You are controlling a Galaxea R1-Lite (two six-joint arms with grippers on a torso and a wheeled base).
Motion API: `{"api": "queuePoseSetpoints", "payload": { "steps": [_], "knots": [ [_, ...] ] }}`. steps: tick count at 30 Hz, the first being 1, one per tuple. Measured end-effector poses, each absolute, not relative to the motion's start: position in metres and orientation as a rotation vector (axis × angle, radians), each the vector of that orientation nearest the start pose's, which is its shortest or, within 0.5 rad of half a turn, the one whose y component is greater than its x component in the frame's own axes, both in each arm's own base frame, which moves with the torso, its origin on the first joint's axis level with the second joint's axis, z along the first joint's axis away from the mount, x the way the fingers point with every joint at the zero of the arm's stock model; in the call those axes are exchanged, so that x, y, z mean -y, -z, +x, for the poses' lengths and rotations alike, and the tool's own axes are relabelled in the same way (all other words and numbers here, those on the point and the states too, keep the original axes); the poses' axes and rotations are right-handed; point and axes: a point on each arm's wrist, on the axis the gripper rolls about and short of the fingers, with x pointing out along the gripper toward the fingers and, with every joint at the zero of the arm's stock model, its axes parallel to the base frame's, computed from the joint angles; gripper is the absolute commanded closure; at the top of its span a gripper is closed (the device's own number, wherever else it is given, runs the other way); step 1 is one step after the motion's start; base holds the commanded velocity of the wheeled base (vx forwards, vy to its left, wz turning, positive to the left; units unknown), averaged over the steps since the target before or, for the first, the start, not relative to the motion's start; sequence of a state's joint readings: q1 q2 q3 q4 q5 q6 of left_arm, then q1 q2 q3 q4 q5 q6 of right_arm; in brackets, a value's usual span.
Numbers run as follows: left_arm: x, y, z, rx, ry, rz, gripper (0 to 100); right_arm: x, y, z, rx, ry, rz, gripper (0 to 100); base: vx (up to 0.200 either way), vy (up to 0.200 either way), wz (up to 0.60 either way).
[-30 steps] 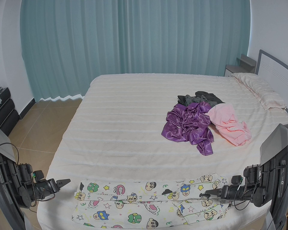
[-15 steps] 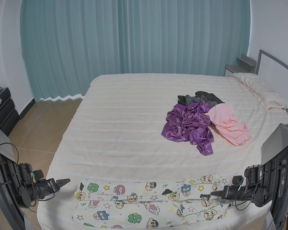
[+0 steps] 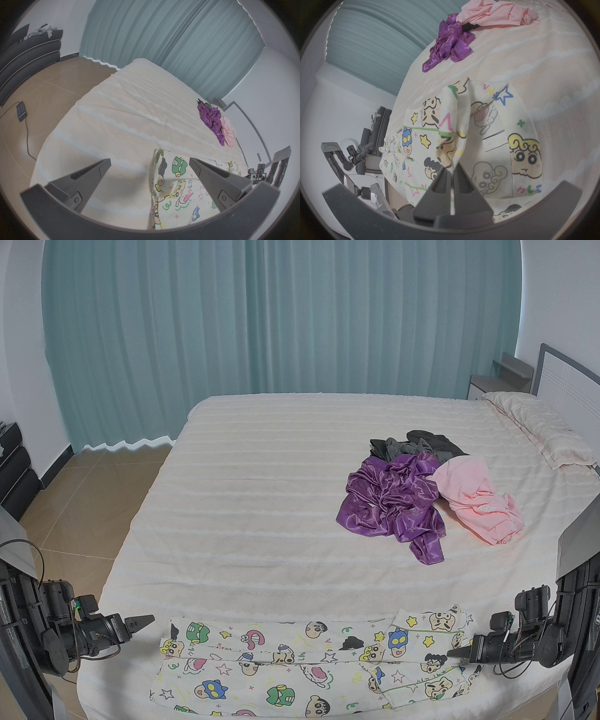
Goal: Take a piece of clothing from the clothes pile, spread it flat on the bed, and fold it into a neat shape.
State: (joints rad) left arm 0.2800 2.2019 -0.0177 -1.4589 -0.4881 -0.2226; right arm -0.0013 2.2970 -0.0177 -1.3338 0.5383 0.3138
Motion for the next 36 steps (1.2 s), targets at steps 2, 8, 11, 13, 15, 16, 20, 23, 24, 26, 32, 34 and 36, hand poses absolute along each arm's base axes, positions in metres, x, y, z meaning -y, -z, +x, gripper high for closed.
{"api": "queuePoseSetpoints", "payload": {
  "steps": [2,8,11,13,15,16,20,23,24,26,32,34,36],
  "knots": [
    [-0.045,0.011,0.209,-0.701,0.117,-0.471,0,-0.011,0.038,0.201,-0.998,-0.339,0.526,0,0.000,0.000,0.00],
    [-0.035,0.012,0.210,-0.720,0.146,-0.457,0,-0.011,0.039,0.199,-1.010,-0.339,0.498,0,0.000,0.000,0.00],
    [-0.028,0.015,0.211,-0.749,0.161,-0.448,0,-0.010,0.038,0.199,-1.004,-0.339,0.495,0,0.000,0.000,0.00],
    [-0.024,0.018,0.211,-0.768,0.142,-0.430,0,-0.009,0.037,0.200,-0.996,-0.338,0.494,0,0.000,0.000,0.00],
    [-0.017,0.023,0.211,-0.795,0.128,-0.404,0,-0.008,0.034,0.200,-0.981,-0.335,0.499,0,0.000,0.000,0.00],
    [-0.014,0.025,0.211,-0.807,0.129,-0.394,0,-0.006,0.032,0.201,-0.968,-0.334,0.501,0,0.000,0.000,0.00],
    [0.001,0.032,0.211,-0.853,0.140,-0.375,0,0.000,0.024,0.203,-0.913,-0.331,0.516,0,0.000,0.000,0.00],
    [0.007,0.034,0.212,-0.863,0.116,-0.385,0,0.002,0.021,0.204,-0.889,-0.333,0.519,0,0.000,0.000,0.00],
    [0.011,0.035,0.214,-0.864,0.102,-0.393,0,0.003,0.020,0.204,-0.878,-0.334,0.519,0,0.000,0.000,0.00],
    [0.016,0.036,0.216,-0.864,0.091,-0.397,0,0.003,0.018,0.205,-0.862,-0.336,0.517,0,0.000,0.000,0.00],
    [0.032,0.041,0.216,-0.886,0.115,-0.361,0,0.005,0.014,0.207,-0.834,-0.328,0.539,0,0.000,0.000,0.00],
    [0.033,0.042,0.215,-0.896,0.109,-0.353,0,0.005,0.014,0.208,-0.829,-0.327,0.540,0,0.000,0.000,0.00],
    [0.034,0.044,0.214,-0.909,0.104,-0.350,0,0.005,0.014,0.208,-0.828,-0.327,0.540,0,0.000,0.000,0.00]
  ]
}}
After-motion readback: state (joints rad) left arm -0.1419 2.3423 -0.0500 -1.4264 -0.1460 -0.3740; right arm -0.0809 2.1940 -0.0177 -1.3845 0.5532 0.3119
